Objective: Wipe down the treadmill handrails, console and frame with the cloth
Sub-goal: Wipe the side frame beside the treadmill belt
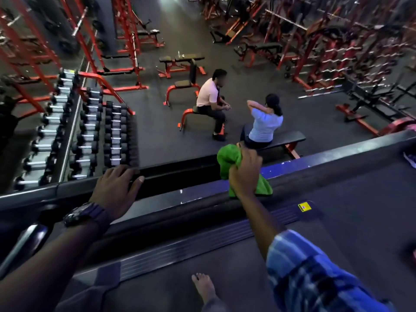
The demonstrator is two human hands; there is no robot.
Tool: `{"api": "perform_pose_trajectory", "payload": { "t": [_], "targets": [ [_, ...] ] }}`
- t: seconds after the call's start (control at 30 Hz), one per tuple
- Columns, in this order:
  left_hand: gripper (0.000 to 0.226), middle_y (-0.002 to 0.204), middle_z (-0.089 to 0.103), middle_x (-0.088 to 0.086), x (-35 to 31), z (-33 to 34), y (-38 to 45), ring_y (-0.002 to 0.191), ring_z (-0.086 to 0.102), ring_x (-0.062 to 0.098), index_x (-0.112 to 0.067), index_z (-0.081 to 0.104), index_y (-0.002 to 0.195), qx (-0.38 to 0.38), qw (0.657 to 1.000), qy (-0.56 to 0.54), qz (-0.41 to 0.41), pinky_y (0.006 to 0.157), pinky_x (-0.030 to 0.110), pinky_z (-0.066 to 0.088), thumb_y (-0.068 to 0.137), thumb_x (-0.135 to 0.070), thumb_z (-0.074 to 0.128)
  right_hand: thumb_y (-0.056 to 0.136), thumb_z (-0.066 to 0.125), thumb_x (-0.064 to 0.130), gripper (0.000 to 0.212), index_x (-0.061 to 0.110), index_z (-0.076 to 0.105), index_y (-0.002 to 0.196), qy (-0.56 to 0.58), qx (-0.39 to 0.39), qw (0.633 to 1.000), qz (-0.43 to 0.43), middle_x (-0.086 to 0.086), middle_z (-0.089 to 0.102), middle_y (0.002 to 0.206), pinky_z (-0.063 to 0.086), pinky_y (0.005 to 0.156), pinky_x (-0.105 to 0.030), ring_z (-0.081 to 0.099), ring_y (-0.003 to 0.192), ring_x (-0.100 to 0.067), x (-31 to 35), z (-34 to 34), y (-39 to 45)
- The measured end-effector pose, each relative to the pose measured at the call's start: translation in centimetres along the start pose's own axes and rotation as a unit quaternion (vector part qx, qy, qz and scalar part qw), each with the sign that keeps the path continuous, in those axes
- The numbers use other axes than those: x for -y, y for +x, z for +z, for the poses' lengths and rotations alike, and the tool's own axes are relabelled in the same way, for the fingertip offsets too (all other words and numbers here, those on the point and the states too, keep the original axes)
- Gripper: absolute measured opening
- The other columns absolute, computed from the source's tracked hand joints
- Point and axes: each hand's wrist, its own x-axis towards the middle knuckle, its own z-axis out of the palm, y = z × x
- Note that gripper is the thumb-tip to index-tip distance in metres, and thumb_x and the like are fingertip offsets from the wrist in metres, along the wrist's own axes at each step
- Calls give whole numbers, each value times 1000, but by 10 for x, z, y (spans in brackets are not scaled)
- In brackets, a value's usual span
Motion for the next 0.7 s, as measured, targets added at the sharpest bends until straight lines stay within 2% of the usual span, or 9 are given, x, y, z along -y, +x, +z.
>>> {"api": "perform_pose_trajectory", "payload": {
  "t": [0.07, 0.17, 0.23, 0.27, 0.33, 0.4, 0.5, 0.57, 0.7],
  "targets": [
    [58, 112, 60, 9, -4, 2, -1, 103, 54, 37, -14, 63, 110, -5, 1000, 6, -5, 90, 46, 46, 88, -54, 26, 66, 39, 17, 51, 14, 60, 112, 26, -38, 998, 43, -10, 57, 112, 44, 89, -43, 48, 102, -34, 32, 15, -6],
    [56, 114, 59, 12, -11, 3, -2, 104, 53, 38, -14, 62, 112, -3, 1000, 18, -12, 91, 47, 45, 88, -53, 28, 71, 48, 17, 41, 17, 60, 111, -13, 5, 988, -153, -9, 59, 111, 44, 86, -43, 51, 96, -34, 47, 34, -42],
    [52, 115, 58, 12, -11, 3, -2, 106, 51, 39, -15, 61, 114, 3, 1000, 16, -8, 92, 47, 44, 90, -50, 31, 67, 49, 13, 46, 17, 58, 112, -10, 46, 978, -203, -11, 58, 111, 46, 85, -42, 50, 96, -33, 15, 36, -63],
    [48, 117, 58, 12, -10, 2, -3, 107, 51, 39, -15, 62, 115, 2, 1000, 12, -7, 93, 47, 43, 92, -48, 34, 63, 48, 10, 49, 14, 58, 111, 11, 31, 987, -156, -13, 57, 110, 47, 86, -44, 50, 97, -34, -3, 34, -63],
    [48, 118, 58, 12, -7, 1, -5, 108, 51, 39, -15, 62, 117, -2, 1000, 10, 7, 95, 46, 42, 93, -46, 34, 56, 45, 4, 51, 5, 60, 105, 86, -58, 994, 28, -19, 57, 107, 43, 90, -46, 53, 99, -38, -24, 27, -44],
    [53, 118, 58, 11, -5, 2, -6, 108, 52, 37, -16, 62, 118, -1, 1000, 14, 19, 96, 45, 41, 91, -49, 29, 56, 45, 1, 52, 0, 60, 106, 181, -158, 956, 167, -21, 57, 107, 42, 90, -44, 54, 99, -39, -12, 23, -12],
    [55, 118, 58, 12, -5, 5, -6, 107, 52, 37, -15, 61, 118, -5, 1000, 10, 17, 97, 45, 41, 90, -49, 27, 59, 48, 2, 51, 3, 61, 109, 219, -215, 931, 195, -19, 58, 111, 40, 89, -40, 53, 101, -37, 38, 30, -1],
    [53, 118, 58, 12, -6, 6, -7, 108, 53, 37, -14, 61, 117, -13, 1000, 8, 18, 98, 44, 40, 91, -47, 28, 61, 54, 3, 45, 3, 59, 106, 217, -174, 951, 136, -21, 55, 114, 36, 90, -38, 50, 103, -35, 68, 50, -37],
    [48, 121, 58, 12, -5, 1, -7, 111, 52, 36, -13, 63, 117, -8, 999, -6, 33, 101, 42, 37, 91, -40, 31, 64, 50, 16, 44, 6, 56, 106, 236, -2, 972, 25, -16, 49, 112, 44, 93, -46, 50, 102, -35, 86, 90, -123]
  ]
}}
